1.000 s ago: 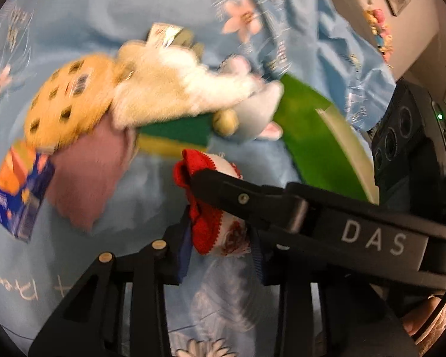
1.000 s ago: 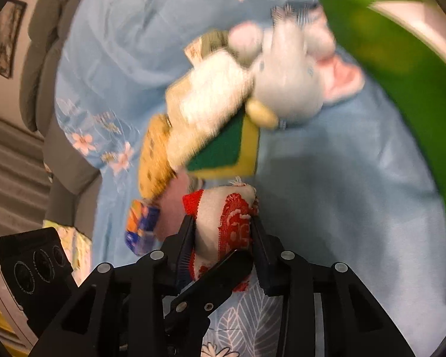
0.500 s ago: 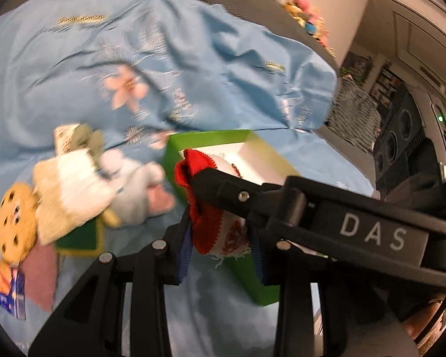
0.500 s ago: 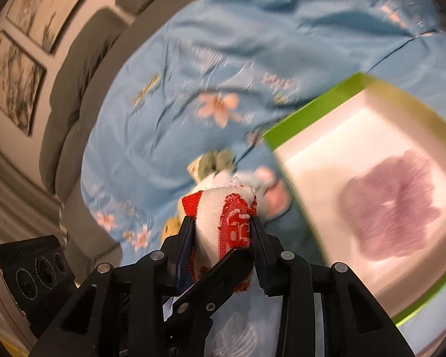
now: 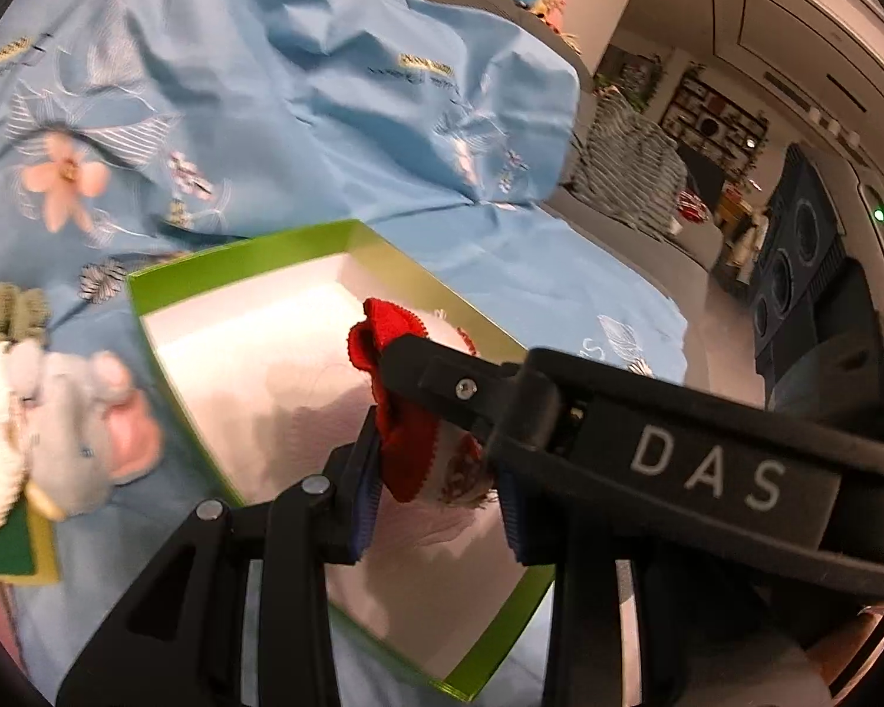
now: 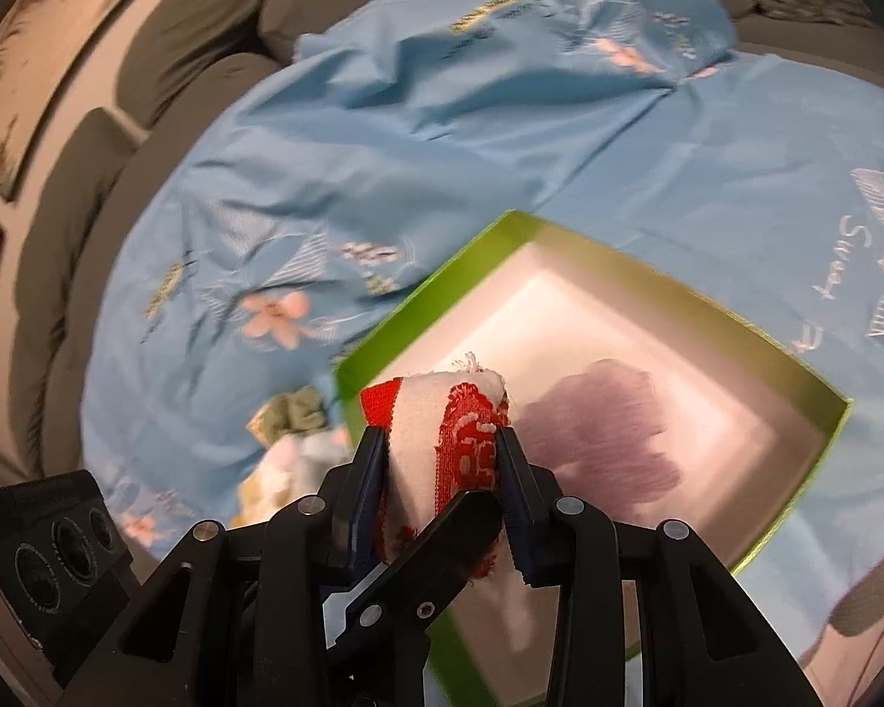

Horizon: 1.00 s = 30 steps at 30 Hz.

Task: Organize soft objects
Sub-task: 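Carry the sock with the right gripper into the green box and release, then move the right tool back toward the yellow cookie plush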

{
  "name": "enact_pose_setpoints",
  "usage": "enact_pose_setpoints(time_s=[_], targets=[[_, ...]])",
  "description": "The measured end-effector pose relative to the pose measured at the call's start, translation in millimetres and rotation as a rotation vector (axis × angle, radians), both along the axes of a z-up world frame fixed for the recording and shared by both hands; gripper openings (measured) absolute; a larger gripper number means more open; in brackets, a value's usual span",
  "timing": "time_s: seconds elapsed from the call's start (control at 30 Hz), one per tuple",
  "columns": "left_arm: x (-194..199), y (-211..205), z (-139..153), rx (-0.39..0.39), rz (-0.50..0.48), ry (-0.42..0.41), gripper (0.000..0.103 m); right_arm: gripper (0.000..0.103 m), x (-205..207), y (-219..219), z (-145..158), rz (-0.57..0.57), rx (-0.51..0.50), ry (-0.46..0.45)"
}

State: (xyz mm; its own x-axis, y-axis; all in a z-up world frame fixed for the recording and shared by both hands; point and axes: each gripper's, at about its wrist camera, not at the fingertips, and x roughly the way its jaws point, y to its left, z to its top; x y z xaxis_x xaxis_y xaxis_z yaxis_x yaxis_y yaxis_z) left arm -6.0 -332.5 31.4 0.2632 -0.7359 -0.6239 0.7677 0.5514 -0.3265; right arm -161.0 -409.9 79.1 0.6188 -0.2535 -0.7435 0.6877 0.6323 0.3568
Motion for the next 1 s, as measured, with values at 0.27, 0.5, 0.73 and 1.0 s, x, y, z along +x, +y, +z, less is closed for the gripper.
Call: enact_pose_setpoints(time_s=[0.27, 0.5, 0.73, 1.0], targets=[[6, -22, -18, 0.059, -0.028, 0.073, 0.035, 0.039, -7, -24, -16, -0.075, 0.044, 0.065], [9, -13, -16, 0.142, 0.077, 0.030, 0.076, 0.076, -7, -24, -16, -0.137, -0.004, 0.121], [9, 24, -1, 0.131, 0.164, -0.001, 0.090, 0.086, -2, -8, -8, -0.120, -0.077, 0.106], [14, 93, 7, 0.098, 0.323, 0.021, 0.093, 0.086, 24, 31, -8, 0.001, -0.172, 0.120]])
